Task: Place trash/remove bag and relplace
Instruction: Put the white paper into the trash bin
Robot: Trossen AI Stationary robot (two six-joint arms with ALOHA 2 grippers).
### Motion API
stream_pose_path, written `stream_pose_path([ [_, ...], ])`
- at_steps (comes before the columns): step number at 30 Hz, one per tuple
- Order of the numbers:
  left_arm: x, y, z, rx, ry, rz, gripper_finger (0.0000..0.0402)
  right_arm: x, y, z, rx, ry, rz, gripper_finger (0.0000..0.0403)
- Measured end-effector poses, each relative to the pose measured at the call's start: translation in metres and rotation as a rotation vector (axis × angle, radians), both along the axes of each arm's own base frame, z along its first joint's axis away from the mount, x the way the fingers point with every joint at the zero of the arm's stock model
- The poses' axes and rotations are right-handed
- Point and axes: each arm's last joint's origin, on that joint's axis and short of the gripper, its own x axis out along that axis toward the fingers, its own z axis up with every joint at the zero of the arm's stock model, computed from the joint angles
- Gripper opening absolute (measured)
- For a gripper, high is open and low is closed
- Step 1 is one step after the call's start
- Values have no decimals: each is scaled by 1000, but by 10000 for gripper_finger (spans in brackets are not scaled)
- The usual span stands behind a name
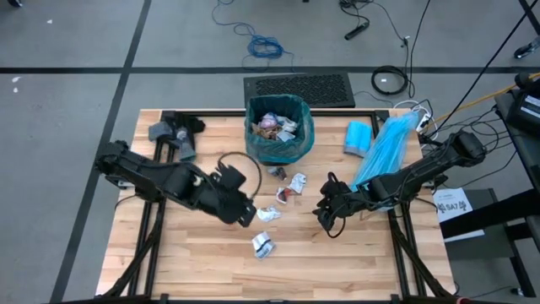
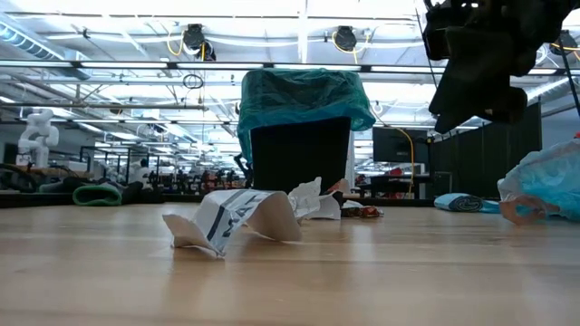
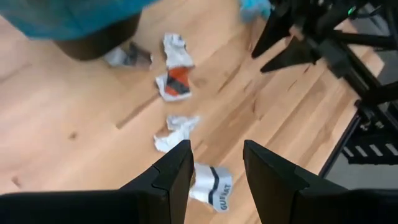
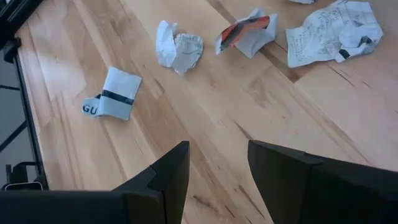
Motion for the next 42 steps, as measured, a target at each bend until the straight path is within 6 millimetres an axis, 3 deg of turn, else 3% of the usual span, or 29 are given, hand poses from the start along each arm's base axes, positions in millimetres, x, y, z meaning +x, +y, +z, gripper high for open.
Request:
stream_pose_path([
  [11,39,-42,-64,-40,183,22,146,-2,3,-1,16,19,31,155],
  [17,63,-48,-105,14,280,8,146,-2,4,-1,34,24,45,155],
  [24,98,-27,-146,16,389,-96,146,-2,5,-1,85,36,40,155],
  [28,111,-10,-157,19,411,-185,146,-3,7,-1,118,51,70,155],
  [34,125,11,-176,29,459,-277,146,-3,7,-1,147,59,67,155],
  [42,139,24,-207,-4,517,-360,146,-3,7,-2,150,60,63,155],
])
